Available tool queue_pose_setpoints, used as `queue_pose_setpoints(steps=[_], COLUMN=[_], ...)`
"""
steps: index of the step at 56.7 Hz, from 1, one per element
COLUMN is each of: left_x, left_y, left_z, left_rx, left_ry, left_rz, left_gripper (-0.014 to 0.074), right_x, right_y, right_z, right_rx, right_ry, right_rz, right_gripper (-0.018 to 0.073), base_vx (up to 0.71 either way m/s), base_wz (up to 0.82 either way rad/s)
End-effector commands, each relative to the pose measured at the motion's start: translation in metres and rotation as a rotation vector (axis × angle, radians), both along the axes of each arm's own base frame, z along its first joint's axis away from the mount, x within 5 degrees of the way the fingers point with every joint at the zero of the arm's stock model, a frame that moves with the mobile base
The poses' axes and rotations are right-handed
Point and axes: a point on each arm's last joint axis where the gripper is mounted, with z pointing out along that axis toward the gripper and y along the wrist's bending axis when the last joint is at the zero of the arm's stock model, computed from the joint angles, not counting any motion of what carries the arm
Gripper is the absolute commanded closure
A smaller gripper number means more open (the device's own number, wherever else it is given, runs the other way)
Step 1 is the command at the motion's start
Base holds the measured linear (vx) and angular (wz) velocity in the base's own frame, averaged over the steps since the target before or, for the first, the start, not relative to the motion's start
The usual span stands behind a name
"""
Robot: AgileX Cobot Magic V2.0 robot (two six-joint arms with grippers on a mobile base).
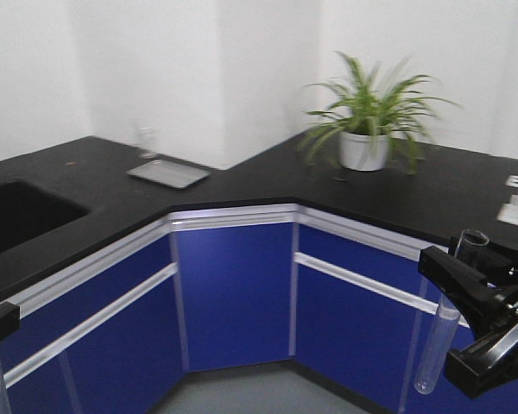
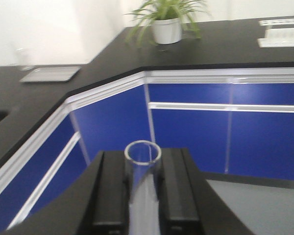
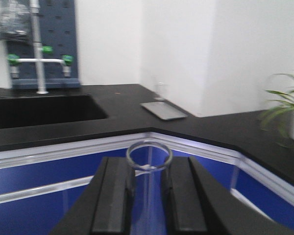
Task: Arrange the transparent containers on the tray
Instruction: 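Hold both tubes raised while the base drives to the yellow tray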
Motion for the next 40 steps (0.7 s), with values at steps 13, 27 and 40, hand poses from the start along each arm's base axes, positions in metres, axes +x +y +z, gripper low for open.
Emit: queue_pose_setpoints(steps=[13, 27, 40], left_x=[-0.0014, -0.0019, -0.0019], left_y=[-0.0011, -0.0009, -0.0009], left_z=[0.0178, 0.0181, 0.0181], left_rx=[-0.048, -0.048, -0.048], left_ry=[-0.107, -0.108, -0.108], left_rz=[-0.012, -0.012, -0.012], left_gripper=[0.0597, 0.0597, 0.0597], right_x=[-0.0038, -0.0038, -0.0038], right_y=[0.0023, 0.0023, 0.0022], right_z=[0.0142, 0.0142, 0.0141], right_rx=[0.026, 0.026, 0.025], right_ry=[-0.055, -0.055, -0.055], right_rz=[0.04, 0.04, 0.039], right_gripper=[0.0572, 0.0572, 0.0572], base_vx=[-0.24, -0.18, -0.13], base_wz=[0.76, 0.78, 0.56])
